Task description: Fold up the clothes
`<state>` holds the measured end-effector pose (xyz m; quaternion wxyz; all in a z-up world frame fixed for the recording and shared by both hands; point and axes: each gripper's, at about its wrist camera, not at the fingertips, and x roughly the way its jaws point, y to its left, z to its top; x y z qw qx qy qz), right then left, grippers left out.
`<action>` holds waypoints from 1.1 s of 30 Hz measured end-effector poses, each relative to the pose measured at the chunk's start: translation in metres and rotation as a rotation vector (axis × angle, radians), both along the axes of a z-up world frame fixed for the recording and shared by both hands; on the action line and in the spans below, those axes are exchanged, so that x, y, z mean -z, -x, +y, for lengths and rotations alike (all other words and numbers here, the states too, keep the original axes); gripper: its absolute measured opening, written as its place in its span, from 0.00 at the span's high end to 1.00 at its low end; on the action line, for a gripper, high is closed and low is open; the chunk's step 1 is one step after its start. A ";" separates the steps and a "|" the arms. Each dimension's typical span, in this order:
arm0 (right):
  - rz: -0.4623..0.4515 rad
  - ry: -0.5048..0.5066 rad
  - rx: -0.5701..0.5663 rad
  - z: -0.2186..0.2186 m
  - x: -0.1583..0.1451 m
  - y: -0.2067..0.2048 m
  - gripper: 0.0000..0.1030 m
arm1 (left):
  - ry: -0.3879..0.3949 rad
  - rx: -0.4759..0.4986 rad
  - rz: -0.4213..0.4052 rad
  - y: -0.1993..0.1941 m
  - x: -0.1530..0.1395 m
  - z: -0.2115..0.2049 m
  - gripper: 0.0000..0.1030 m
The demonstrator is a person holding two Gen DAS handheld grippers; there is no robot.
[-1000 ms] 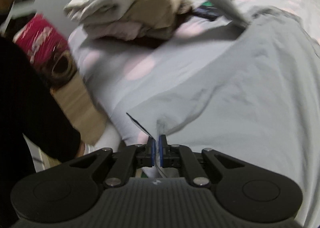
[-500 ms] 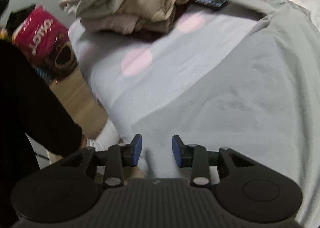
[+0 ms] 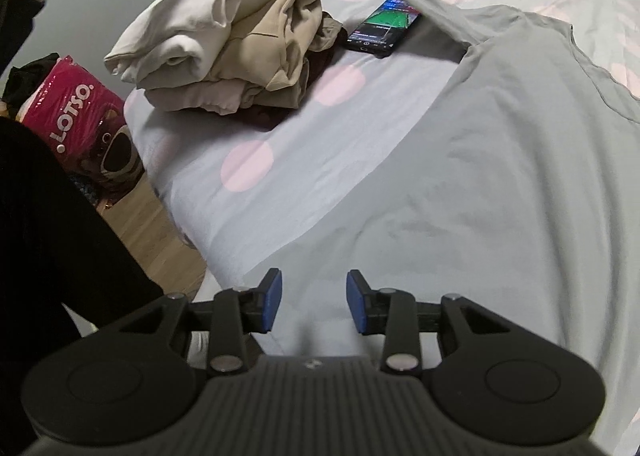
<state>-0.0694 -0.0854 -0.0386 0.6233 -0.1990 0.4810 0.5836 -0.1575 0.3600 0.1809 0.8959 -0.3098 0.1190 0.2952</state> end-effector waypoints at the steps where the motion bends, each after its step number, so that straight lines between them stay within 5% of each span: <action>1: 0.001 -0.003 0.002 -0.002 -0.001 -0.001 0.62 | 0.019 -0.013 0.007 -0.001 0.002 0.005 1.00; 9: 0.009 -0.009 0.025 -0.016 -0.002 -0.007 0.62 | 0.097 -0.130 -0.015 0.019 0.008 0.041 1.00; 13: 0.008 -0.015 0.035 -0.017 -0.004 -0.008 0.62 | 0.093 -0.049 -0.032 0.012 0.005 0.028 1.00; 22: 0.003 -0.039 0.120 -0.030 -0.018 -0.016 0.62 | -0.057 0.290 0.022 -0.053 -0.004 -0.076 1.00; 29: -0.005 0.020 0.295 -0.073 -0.013 -0.045 0.61 | -0.248 0.720 0.061 -0.110 -0.005 -0.237 1.00; 33: 0.005 0.058 0.385 -0.105 -0.002 -0.064 0.61 | -0.316 0.976 0.159 -0.142 0.042 -0.340 1.00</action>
